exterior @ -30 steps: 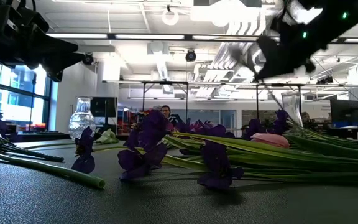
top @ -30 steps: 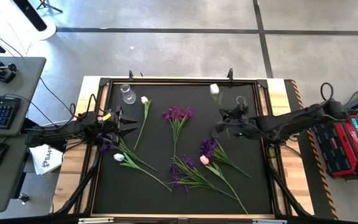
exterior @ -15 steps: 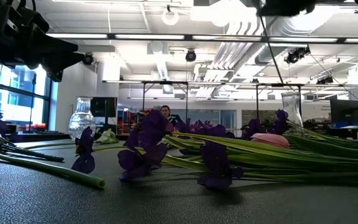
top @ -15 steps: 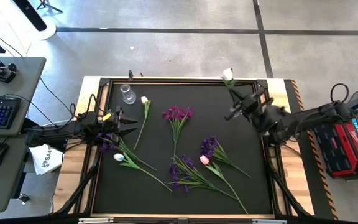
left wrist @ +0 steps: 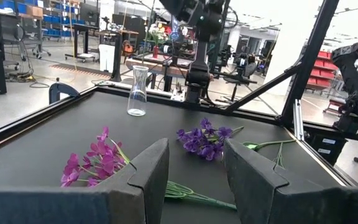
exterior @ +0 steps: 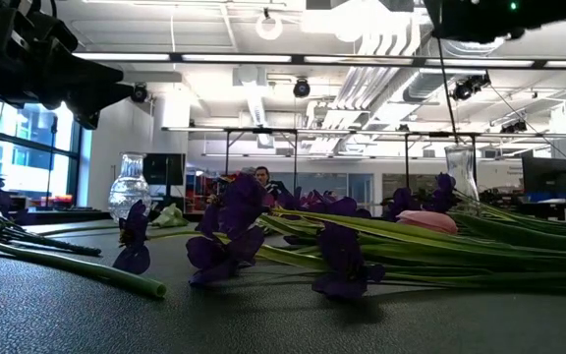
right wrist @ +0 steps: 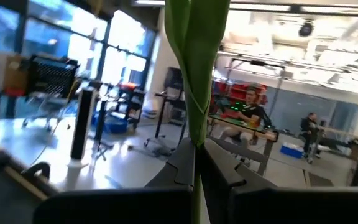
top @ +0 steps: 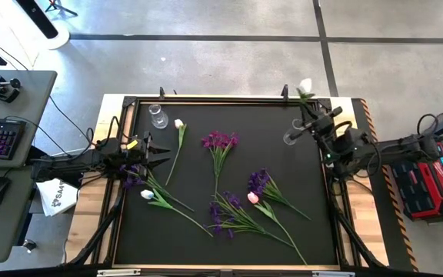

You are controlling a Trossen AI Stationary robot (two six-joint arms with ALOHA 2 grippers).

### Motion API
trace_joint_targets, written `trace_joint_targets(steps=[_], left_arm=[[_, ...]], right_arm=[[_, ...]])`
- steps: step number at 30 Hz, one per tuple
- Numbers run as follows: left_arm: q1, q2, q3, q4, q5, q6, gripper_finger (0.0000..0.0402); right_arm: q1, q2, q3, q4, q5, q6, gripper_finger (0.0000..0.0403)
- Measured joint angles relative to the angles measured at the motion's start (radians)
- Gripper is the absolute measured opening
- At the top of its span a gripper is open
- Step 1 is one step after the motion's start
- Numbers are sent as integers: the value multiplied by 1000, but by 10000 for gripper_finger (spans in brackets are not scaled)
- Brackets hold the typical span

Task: Sort flowers into vase by color
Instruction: Put the top right white tulip into the right transparent vase

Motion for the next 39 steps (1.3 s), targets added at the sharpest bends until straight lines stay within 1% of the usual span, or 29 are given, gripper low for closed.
trace_joint_targets(steps=[4, 6, 14, 22, 24, 27, 31, 39], left_arm=[[0, 0, 0, 0, 0, -2, 141], [0, 0, 0, 0, 0, -15, 141], [0, 0, 0, 0, 0, -26, 141], [0, 0, 0, 0, 0, -26, 141], [0, 0, 0, 0, 0, -26, 141], [0, 0, 0, 0, 0, -27, 141], [0, 0, 0, 0, 0, -27, 141], [0, 0, 0, 0, 0, -27, 141]], right_arm=[[-35, -18, -95, 138, -8, 15, 0], [-47, -16, -130, 177, -10, 41, 0], [-87, -15, -209, 168, -14, 183, 0], [-94, -15, -214, 102, -16, 251, 0], [-94, -15, -214, 101, 4, 255, 5], [-94, -15, -214, 99, 53, 255, 23], [-94, -15, -214, 81, 101, 274, 62], [-93, -15, -214, 35, 104, 342, 143]])
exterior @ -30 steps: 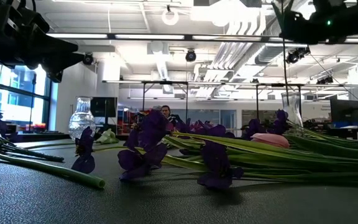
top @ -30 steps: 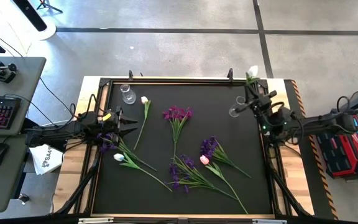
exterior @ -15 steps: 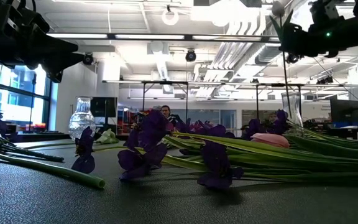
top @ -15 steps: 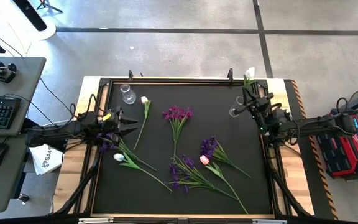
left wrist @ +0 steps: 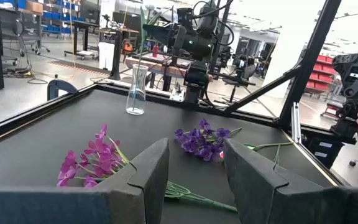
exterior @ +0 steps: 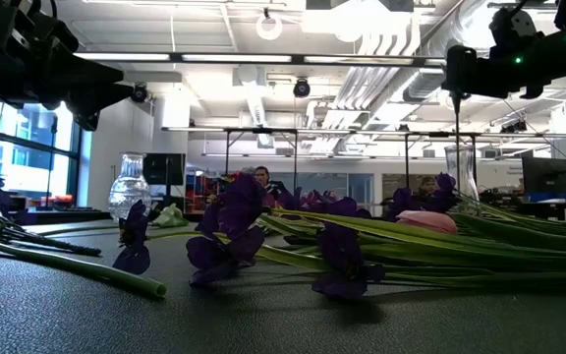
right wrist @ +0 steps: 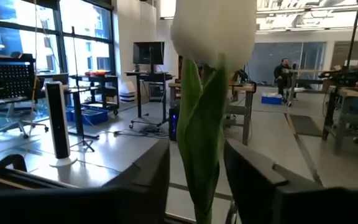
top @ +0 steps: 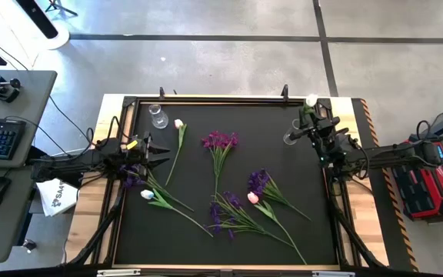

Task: Sort flowers into vase by color
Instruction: Put the top right white tulip into the right transparent vase

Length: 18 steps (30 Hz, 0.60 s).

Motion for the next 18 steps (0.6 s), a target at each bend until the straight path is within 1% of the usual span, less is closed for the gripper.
trace_joint_targets(steps=[5, 8, 10, 12, 14, 18], left_arm=[[0, 0, 0, 0, 0, 0, 141], [0, 0, 0, 0, 0, -1, 141], [0, 0, 0, 0, 0, -4, 141], [0, 0, 0, 0, 0, -16, 141], [0, 0, 0, 0, 0, -24, 141], [0, 0, 0, 0, 0, -25, 141]], right_arm=[[0, 0, 28, -35, 14, 22, 173], [0, -1, 79, -166, 55, 75, 181], [0, 0, 129, -306, 63, 131, 183], [0, 0, 192, -478, 60, 220, 184], [0, 0, 264, -679, 46, 341, 184], [-3, 6, 403, -1062, -24, 593, 184]])
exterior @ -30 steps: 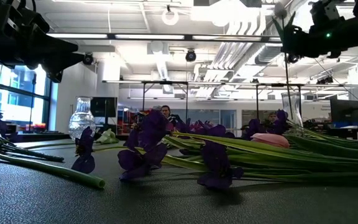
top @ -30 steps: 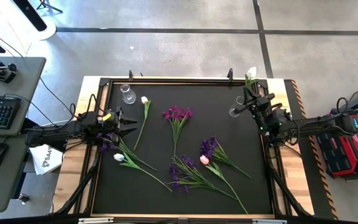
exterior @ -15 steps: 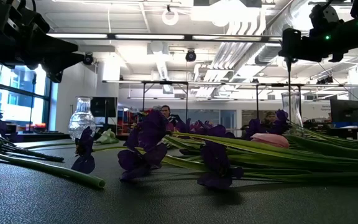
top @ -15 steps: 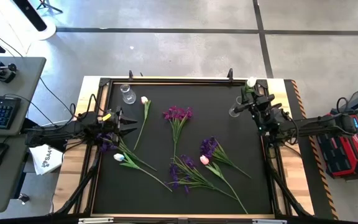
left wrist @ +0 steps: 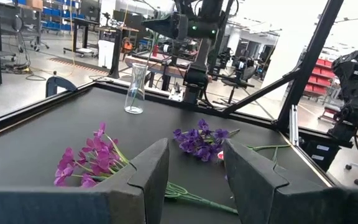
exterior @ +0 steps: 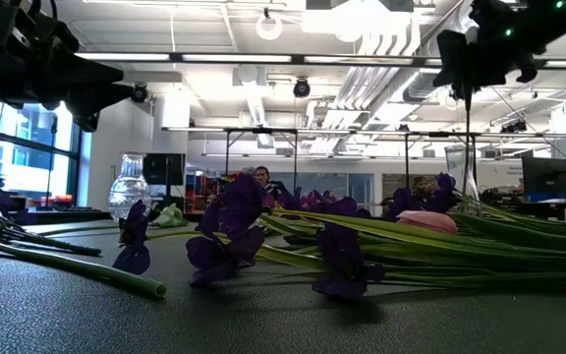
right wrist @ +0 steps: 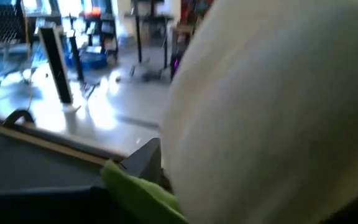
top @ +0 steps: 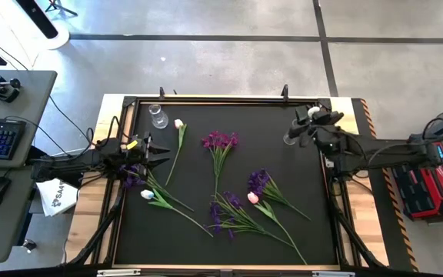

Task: Sort flowers into vase by color
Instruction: Put the top right white tulip into the right transparent vase, then put the pink flowers into the left transparent vase

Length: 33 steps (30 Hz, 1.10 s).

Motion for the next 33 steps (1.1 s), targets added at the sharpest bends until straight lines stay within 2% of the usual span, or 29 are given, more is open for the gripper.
trace_joint_targets(steps=[2, 5, 13, 20, 26, 29, 33], left_arm=[[0, 0, 0, 0, 0, 0, 141], [0, 0, 0, 0, 0, 0, 141], [0, 0, 0, 0, 0, 0, 141], [0, 0, 0, 0, 0, 0, 141], [0, 0, 0, 0, 0, 1, 141], [0, 0, 0, 0, 0, 1, 141], [0, 0, 0, 0, 0, 1, 141]], right_arm=[[-6, 6, 62, -142, -48, 88, 184], [-12, 22, 134, -241, -86, 132, 184], [-12, 47, 279, -264, -140, 23, 184], [-12, 46, 329, -290, -218, -26, 190], [-12, 46, 329, -270, -223, -67, 235], [-12, 46, 329, -201, -229, -125, 253], [-11, 46, 329, -70, -303, -224, 259]])
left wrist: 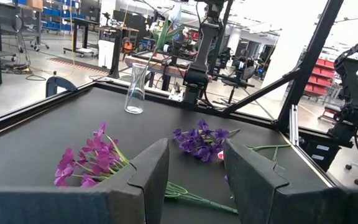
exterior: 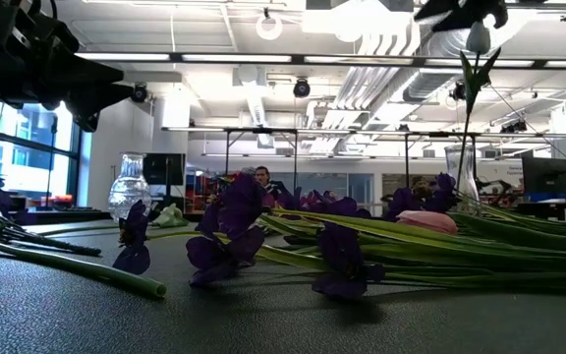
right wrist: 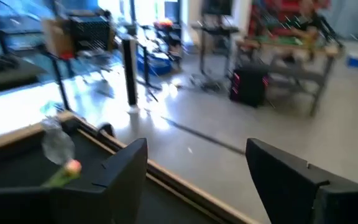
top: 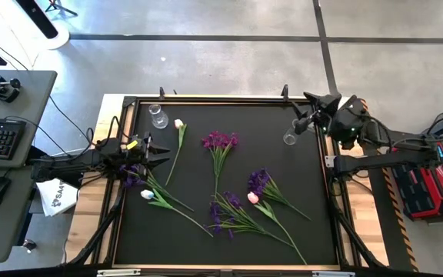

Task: Sort flowers into vase by color
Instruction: Put the pink flowers into the left transparent vase

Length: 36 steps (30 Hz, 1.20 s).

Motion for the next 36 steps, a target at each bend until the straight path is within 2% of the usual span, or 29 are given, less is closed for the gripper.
trace_joint_targets(steps=[5, 9, 13, 17, 19, 25, 30, 36], left_arm=[[0, 0, 0, 0, 0, 0, 141], [0, 0, 0, 0, 0, -1, 141], [0, 0, 0, 0, 0, -1, 141], [0, 0, 0, 1, 0, -2, 141], [0, 0, 0, 3, -1, -2, 141], [0, 0, 0, 65, -56, 22, 141], [0, 0, 0, 139, -75, 86, 140], [-1, 16, 0, 178, -180, 165, 126]], right_arm=[[34, 16, 0, 186, -100, -139, 259], [114, 68, 0, 338, -104, -270, 259], [208, 173, 6, 443, -22, -413, 259], [280, 312, 85, 414, 69, -483, 259], [304, 376, 138, 372, 64, -490, 259], [329, 521, 246, 210, -67, -386, 259], [327, 590, 255, 138, -127, -231, 259], [328, 671, 255, 51, -235, 0, 259]])
